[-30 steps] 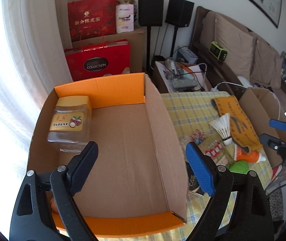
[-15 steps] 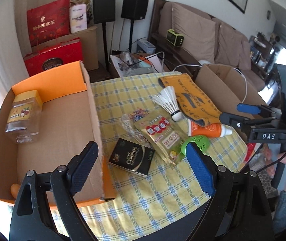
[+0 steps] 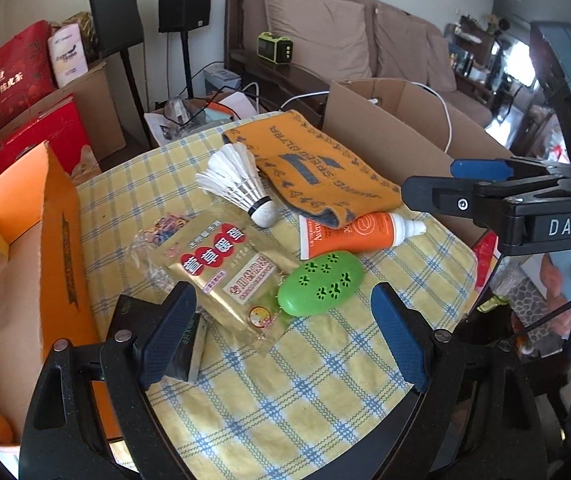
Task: Organize objects
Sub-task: 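Grasp the green egg-shaped case with the left tool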
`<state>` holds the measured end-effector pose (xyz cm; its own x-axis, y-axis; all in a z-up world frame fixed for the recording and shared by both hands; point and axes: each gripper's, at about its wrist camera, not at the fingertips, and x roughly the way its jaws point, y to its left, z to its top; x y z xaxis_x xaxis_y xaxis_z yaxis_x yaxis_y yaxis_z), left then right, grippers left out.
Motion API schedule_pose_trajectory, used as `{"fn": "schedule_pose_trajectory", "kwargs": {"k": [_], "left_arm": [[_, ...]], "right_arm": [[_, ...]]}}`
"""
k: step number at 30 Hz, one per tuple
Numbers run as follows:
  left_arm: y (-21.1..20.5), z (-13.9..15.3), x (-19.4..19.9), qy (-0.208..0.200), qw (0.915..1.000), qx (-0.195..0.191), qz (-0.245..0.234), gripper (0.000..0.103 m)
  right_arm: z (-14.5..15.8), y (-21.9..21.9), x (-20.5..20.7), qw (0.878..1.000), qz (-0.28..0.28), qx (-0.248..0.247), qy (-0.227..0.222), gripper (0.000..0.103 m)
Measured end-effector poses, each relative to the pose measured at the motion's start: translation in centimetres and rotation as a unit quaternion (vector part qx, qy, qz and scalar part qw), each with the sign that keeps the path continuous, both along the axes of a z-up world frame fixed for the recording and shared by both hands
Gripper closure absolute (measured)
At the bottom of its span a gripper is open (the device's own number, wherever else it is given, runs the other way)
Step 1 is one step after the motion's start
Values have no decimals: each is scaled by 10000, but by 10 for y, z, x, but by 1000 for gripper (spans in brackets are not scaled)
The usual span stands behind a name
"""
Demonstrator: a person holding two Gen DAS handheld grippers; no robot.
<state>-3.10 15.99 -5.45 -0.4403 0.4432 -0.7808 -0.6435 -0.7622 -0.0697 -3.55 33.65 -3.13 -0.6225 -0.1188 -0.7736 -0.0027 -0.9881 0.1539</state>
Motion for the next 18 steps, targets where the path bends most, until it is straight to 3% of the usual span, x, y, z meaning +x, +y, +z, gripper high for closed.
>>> {"fn": "schedule_pose_trajectory", "kwargs": {"k": [11,18], "left_arm": [[47,-38,-10,-26,9949,-391,-931,16],[61,-56,-18,46,9917,-698,-1075,19]], "right_arm": [[0,10,5,10000,-13,-64,8,3],[-7,16,5,9999,-45,-148,-58,3]]}}
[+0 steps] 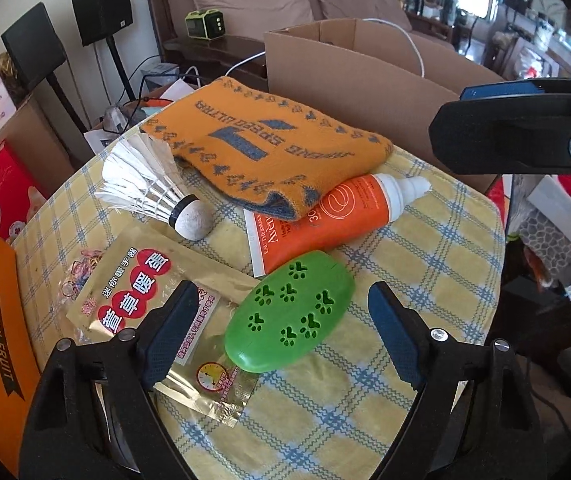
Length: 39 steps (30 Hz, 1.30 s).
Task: Organize objects
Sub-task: 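Grasp the green egg-shaped case with the left tool, then hold the green case in the left tool while the right tool grasps the gold packet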
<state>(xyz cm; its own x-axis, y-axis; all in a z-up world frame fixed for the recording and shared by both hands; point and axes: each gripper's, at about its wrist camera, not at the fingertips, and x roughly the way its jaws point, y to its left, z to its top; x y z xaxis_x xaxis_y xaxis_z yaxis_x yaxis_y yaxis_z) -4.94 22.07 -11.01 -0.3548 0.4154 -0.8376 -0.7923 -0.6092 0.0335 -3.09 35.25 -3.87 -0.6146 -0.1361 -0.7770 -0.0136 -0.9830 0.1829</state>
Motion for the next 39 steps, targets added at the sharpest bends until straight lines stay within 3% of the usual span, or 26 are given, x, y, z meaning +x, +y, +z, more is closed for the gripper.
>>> {"fn": "schedule_pose_trajectory", "kwargs": {"k": [6,12,22,30,39], "left_arm": [[0,-9,-1,-133,9997,-30,-178,41],[-3,-8,3,-350,9988,66,-350,50],[1,-9,9,-302,9989,141,-325,46],[-11,-5,9,-515,9973,480,-230,56],[-44,14,6,-632,9940,888,128,58]], "right_arm": [[-2,4,-1,10000,-32,-37,-16,3],[-6,5,-2,10000,-20,-67,-50,3],[-10,2,-1,9999,17,-126,-80,4],[-11,2,2,9998,59,-162,-105,5],[-10,3,2,9996,79,-242,-83,5]]}}
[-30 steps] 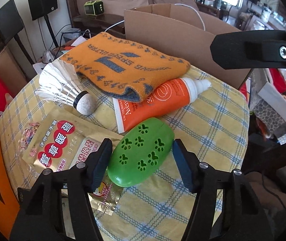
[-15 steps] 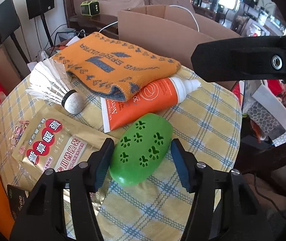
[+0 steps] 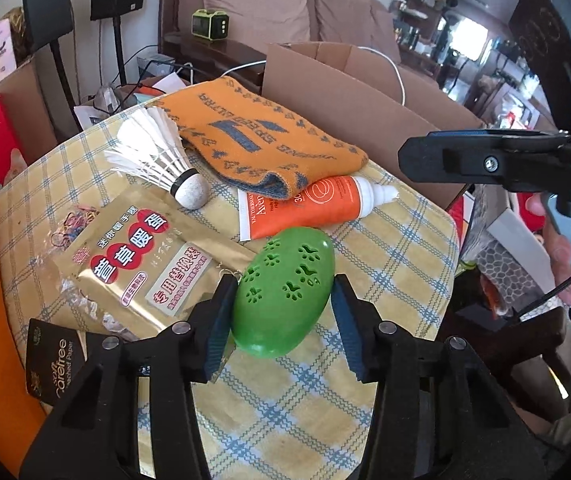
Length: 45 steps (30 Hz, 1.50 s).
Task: Organize objects
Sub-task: 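Hold the green case in the left tool while the right tool grasps the gold packet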
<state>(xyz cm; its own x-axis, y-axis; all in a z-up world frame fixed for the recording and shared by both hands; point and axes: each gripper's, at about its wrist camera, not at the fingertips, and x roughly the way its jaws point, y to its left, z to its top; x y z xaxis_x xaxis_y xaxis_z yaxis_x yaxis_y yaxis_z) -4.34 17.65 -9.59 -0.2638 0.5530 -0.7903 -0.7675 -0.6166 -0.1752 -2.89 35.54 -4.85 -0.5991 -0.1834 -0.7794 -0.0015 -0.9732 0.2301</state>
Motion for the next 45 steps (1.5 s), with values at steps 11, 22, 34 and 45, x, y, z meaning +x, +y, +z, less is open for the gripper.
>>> {"fn": "schedule_pose_trajectory", "kwargs": {"k": [11,22,34,45], "left_arm": [[-56,52,0,-27,9949,253,972,58],[-118,93,-6,195,9818,454,1832,58],[-141,90,-11,149,9778,481,2033,58],[-149,87,-13,74,9767,554,2072,58]], "right_arm": [[1,-26,-14,9995,328,5,16,10],[-12,-82,-50,9942,1069,67,-65,12],[-62,-138,-80,9768,1926,864,-367,5],[-78,-147,-91,9705,2118,996,-582,1]]}}
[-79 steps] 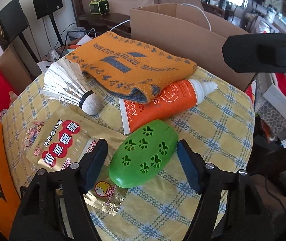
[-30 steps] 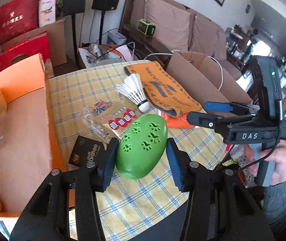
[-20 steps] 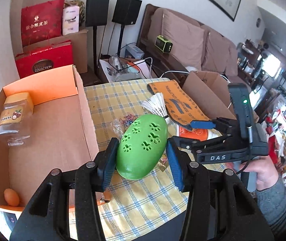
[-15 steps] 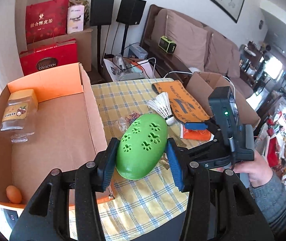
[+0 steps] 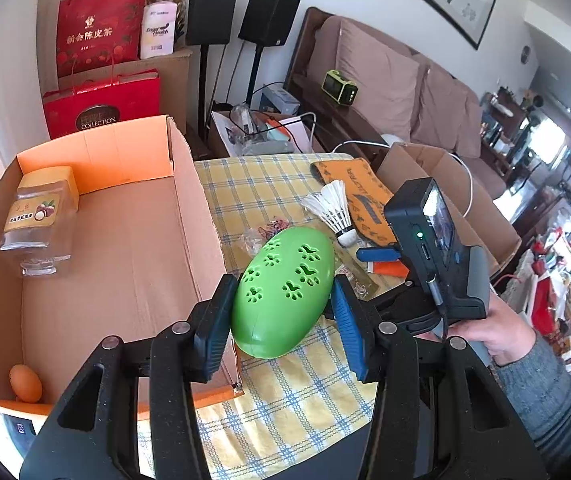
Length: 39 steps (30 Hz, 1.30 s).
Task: Organize objects
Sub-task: 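Hold the green case in the left tool while the right tool grasps the gold packet, then carry the green case with the left tool while the right tool drops the gold packet into the box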
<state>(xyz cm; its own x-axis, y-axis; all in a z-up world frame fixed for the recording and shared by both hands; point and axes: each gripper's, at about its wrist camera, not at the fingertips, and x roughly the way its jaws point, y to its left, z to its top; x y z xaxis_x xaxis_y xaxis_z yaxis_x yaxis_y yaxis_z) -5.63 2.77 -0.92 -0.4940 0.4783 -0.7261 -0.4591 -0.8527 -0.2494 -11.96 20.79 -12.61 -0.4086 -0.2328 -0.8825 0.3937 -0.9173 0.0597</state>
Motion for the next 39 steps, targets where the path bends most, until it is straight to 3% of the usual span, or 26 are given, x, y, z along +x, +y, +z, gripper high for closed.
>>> {"fn": "schedule_pose_trajectory", "kwargs": {"k": [11,18,22,32,39], "left_arm": [[-1,-4,-2,-39,10000,6,40,58],[0,-4,-2,-58,10000,24,44,58],[2,-4,-1,-59,10000,31,18,58],[4,-4,0,-53,10000,26,8,58],[6,-2,0,-53,10000,29,0,58]], "right_arm": [[-8,-8,-2,9995,-17,297,141,1],[-3,-11,2,9994,144,239,216,20],[1,-9,3,9995,180,141,228,37],[6,5,1,9989,-68,-456,-89,42],[11,8,2,9976,-155,-666,-80,44]]}}
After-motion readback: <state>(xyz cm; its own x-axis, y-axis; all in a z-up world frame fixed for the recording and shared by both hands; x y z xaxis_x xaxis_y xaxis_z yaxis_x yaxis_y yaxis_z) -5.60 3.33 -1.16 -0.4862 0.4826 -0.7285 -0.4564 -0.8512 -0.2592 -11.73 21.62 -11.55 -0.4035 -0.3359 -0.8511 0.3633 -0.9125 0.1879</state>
